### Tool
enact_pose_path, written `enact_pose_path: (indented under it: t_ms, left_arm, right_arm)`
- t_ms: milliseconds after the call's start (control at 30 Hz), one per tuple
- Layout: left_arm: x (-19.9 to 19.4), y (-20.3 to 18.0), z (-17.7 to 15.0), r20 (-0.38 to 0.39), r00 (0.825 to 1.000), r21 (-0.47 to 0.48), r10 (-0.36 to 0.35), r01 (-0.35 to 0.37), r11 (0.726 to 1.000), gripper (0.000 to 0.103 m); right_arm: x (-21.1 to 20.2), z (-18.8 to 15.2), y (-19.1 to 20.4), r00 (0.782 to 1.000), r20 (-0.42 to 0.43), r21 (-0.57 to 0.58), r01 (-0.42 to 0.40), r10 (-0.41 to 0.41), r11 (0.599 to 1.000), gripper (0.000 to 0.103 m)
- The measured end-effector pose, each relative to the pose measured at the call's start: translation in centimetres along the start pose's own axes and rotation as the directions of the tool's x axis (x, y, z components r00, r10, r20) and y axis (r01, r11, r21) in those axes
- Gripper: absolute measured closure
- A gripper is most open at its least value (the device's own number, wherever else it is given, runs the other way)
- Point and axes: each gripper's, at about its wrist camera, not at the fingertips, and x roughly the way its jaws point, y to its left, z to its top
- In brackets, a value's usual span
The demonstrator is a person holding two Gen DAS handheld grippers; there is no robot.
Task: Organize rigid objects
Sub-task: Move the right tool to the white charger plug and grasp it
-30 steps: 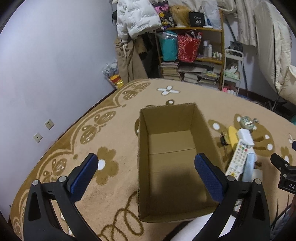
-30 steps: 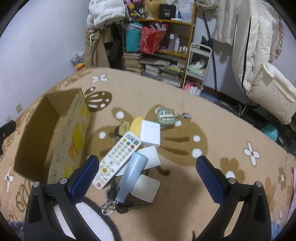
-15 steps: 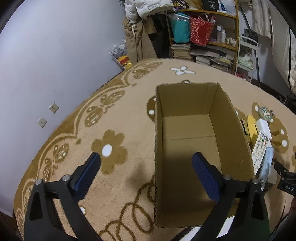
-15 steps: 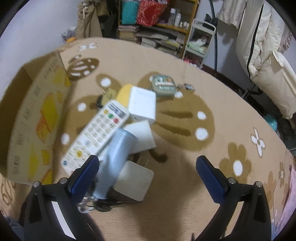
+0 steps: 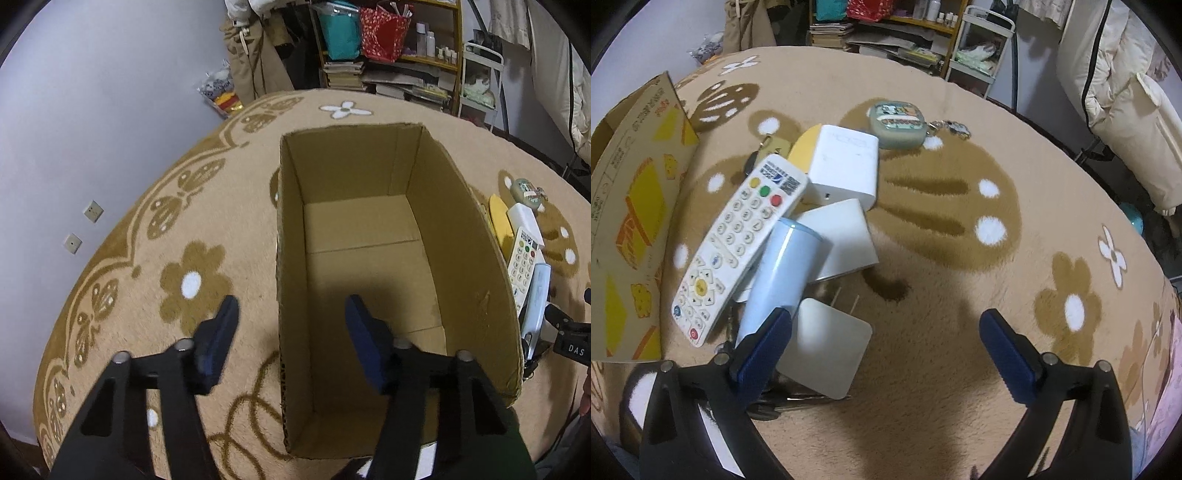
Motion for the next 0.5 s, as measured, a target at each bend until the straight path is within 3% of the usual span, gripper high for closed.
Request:
enact_pose_path:
  t_ms: [200,400,500]
  left_arm:
    - [1.0,0.6,-0.3,-0.043,0.998,-0.031,-0.040,0.038,0.999,0.076]
    - [1.4,0.6,-0.2,-0.055,0.998,-0.051,-0.040,0.037,0.998,0.077]
    - [1.5,0.7,-0.2,-0.058,0.998,-0.054,-0.029,0.026,0.998,0.077]
  right_arm:
    - [0.4,-0.1,-0.3,0.998,-0.046,0.050,-0.045,0.047,0.998,0.009]
    - [0.5,-0.3,0.4,0.995,-0.050,0.038,-0.081,0.082,0.996,0.012]
    - [0.8,-0.4,0.9,0.992,-0.069,0.044,-0.108,0.110,0.993,0.019]
